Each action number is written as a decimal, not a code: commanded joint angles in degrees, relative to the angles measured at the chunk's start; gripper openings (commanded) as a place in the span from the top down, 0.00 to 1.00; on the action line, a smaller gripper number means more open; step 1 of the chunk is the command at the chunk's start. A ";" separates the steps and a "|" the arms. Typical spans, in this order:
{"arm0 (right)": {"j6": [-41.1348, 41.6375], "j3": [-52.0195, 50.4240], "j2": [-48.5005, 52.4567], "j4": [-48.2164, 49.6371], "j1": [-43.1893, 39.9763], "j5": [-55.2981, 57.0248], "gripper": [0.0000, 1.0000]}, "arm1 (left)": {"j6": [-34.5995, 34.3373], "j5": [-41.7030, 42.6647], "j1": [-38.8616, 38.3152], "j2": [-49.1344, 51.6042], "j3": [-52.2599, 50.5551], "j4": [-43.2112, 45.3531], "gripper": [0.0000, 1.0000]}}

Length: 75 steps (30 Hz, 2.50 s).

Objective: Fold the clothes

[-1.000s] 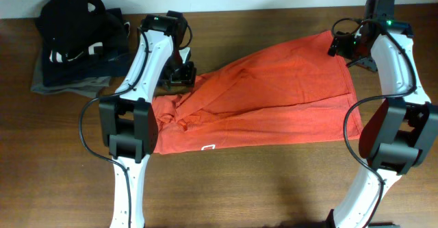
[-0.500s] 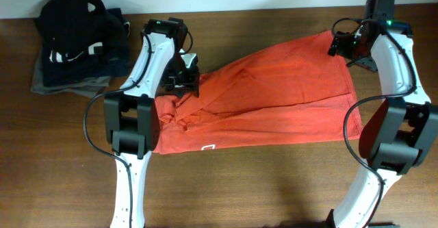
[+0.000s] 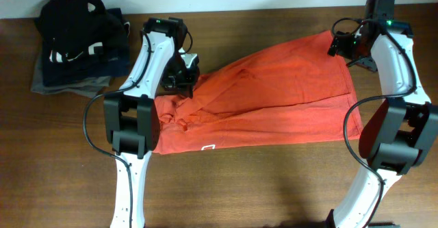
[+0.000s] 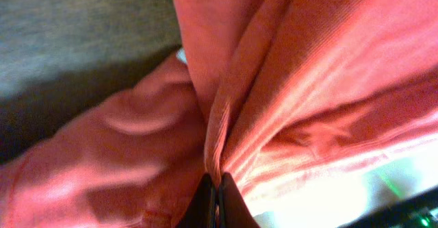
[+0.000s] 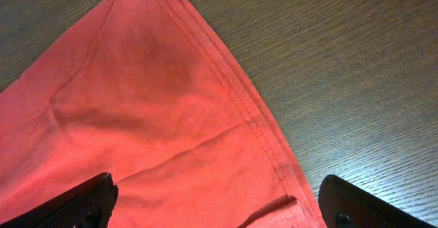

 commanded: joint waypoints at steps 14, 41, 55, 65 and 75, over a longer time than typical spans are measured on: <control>-0.55 0.87 0.20 -0.24 -0.11 0.90 0.01 | -1.25 1.29 -4.81 -1.29 7.96 -6.03 0.91; -0.35 0.87 0.20 3.28 -0.11 -2.62 0.01 | -1.66 -8.04 -0.96 -3.45 14.34 -4.09 0.36; -0.37 0.87 0.20 3.26 -0.11 -2.60 0.01 | 0.48 -7.56 -2.54 1.84 6.80 -1.01 0.41; -0.39 0.87 0.20 3.26 -0.11 -2.58 0.01 | 0.48 -7.63 -3.04 5.66 6.54 -1.25 0.60; -0.37 0.87 0.20 3.28 -0.11 -2.58 0.01 | 0.50 -7.67 -3.04 5.70 6.54 -1.07 0.94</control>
